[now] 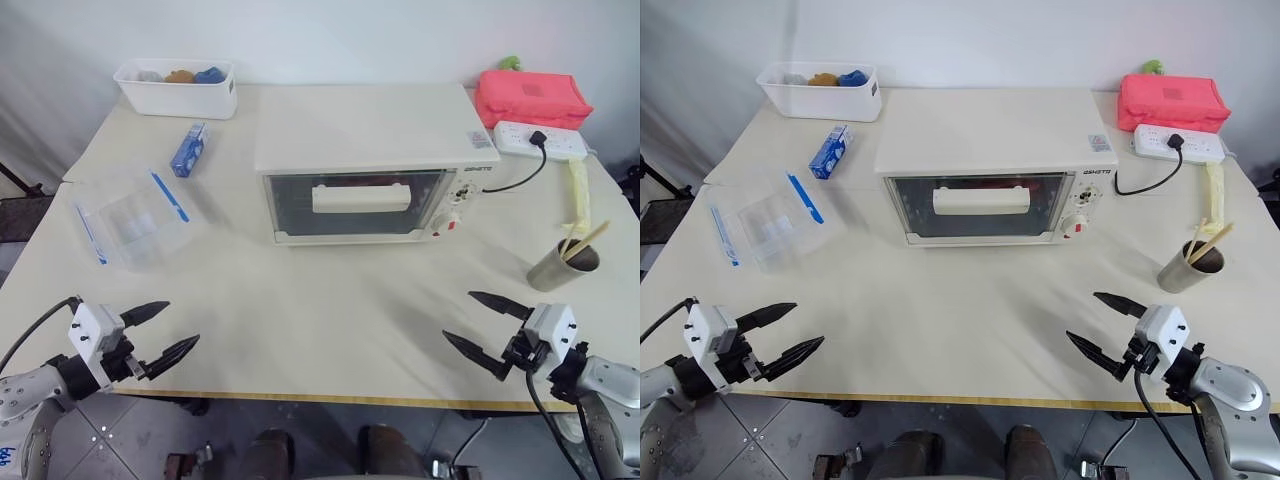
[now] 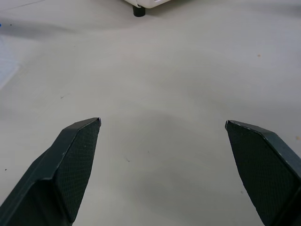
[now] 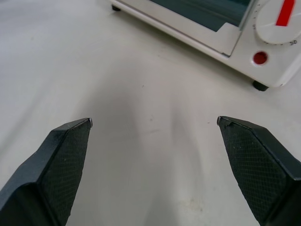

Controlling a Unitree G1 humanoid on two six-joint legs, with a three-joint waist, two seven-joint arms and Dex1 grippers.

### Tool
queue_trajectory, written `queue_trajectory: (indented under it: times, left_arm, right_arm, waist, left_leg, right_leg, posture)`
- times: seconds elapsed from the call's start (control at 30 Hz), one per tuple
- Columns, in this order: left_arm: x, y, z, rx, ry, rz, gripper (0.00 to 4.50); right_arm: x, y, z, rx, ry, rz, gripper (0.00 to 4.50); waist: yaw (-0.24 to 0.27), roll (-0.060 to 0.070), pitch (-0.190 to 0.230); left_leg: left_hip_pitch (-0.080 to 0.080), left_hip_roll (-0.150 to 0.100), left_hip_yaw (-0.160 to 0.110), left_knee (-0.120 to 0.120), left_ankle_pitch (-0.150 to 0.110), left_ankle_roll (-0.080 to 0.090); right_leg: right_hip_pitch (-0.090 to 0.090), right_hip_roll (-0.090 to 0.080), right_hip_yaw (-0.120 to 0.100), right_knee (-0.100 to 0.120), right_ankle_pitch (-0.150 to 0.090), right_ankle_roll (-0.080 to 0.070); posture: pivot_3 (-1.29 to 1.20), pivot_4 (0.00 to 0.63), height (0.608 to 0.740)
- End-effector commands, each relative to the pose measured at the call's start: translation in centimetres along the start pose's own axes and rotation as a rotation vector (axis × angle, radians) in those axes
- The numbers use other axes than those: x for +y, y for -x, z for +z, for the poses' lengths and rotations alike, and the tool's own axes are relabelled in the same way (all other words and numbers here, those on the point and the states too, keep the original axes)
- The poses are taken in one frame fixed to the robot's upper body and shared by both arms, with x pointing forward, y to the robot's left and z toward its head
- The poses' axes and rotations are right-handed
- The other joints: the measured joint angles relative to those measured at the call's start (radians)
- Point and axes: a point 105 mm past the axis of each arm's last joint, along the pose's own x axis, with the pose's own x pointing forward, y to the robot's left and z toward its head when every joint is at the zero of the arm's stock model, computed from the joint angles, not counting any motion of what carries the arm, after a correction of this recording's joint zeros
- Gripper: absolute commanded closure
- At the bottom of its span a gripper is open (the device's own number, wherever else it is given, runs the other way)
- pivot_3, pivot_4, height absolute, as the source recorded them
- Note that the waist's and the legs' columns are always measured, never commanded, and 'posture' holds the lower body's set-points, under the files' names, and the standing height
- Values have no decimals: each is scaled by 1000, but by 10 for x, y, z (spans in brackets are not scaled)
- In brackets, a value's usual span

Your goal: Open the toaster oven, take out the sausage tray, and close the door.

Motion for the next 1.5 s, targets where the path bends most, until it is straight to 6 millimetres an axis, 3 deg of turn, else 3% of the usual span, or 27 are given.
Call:
queue_trajectory:
  times: [0.03,0.17,0.3,0.47,0.63,0.77,0.9,0.97,1.13,1.27,1.5]
  left_arm:
    - [-2,0,3,2,-40,-14,0]
    - [-4,-11,30,-127,5,-51,0]
    - [-18,-19,63,-247,56,-222,0]
    - [-29,-43,99,-364,30,-322,0]
    - [-24,-50,92,-351,30,-303,0]
    - [-17,-51,90,-364,33,-257,0]
    - [-24,-54,90,-375,72,-279,0]
    - [-26,-55,89,-371,75,-274,0]
    - [-26,-50,84,-360,116,-248,0]
    - [-25,-48,83,-353,120,-232,0]
    - [-23,-47,84,-358,126,-222,0]
  right_arm:
    - [-3,0,13,-50,6,-18,39]
    - [-4,10,15,-35,1,-51,39]
    - [-9,19,11,-11,2,-96,39]
    - [-35,18,3,-42,-1,-254,39]
    - [-41,-32,31,-179,-27,-173,39]
    - [-47,-59,58,-206,-46,-88,39]
    - [-51,-89,89,-225,-75,-2,39]
    - [-54,-97,101,-247,-88,5,39]
    - [-24,-109,124,-260,-93,193,39]
    - [-7,-111,133,-259,-88,281,39]
    - [-1,-114,145,-286,-67,314,39]
  waist:
    - [0,0,0]
    - [4,0,0]
    - [4,0,0]
    - [-4,0,0]
    - [-30,2,0]
    - [-25,2,0]
    - [-25,2,1]
    - [-24,2,1]
    - [-34,2,1]
    - [-29,2,1]
    - [-20,2,1]
  left_leg:
    - [0,0,0,0,0,0]
    - [0,0,0,0,0,0]
    - [-1,0,-1,1,0,0]
    - [0,-1,-1,1,0,-1]
    - [2,-3,3,0,1,-2]
    - [2,1,2,0,1,-3]
    - [0,1,2,2,1,-2]
    - [0,1,1,2,1,-2]
    - [-1,2,3,1,1,-2]
    - [-4,5,7,0,1,-3]
    - [-12,2,5,5,1,-2]
  right_leg:
    - [0,0,0,0,0,0]
    - [0,0,0,0,0,0]
    - [1,-1,0,0,0,0]
    - [0,0,0,2,0,0]
    - [-1,1,0,5,0,0]
    - [-4,2,0,7,0,0]
    - [-3,0,0,5,0,0]
    - [-4,0,-1,6,0,0]
    - [-6,1,0,6,0,0]
    - [-14,2,-1,11,0,0]
    - [-18,-1,-1,11,1,0]
  posture:
    - [0,150,740]
    - [0,150,740]
    - [0,150,740]
    - [0,150,740]
    - [0,150,740]
    - [0,150,740]
    - [0,150,740]
    - [0,150,740]
    - [0,150,740]
    - [0,150,740]
    - [0,150,740]
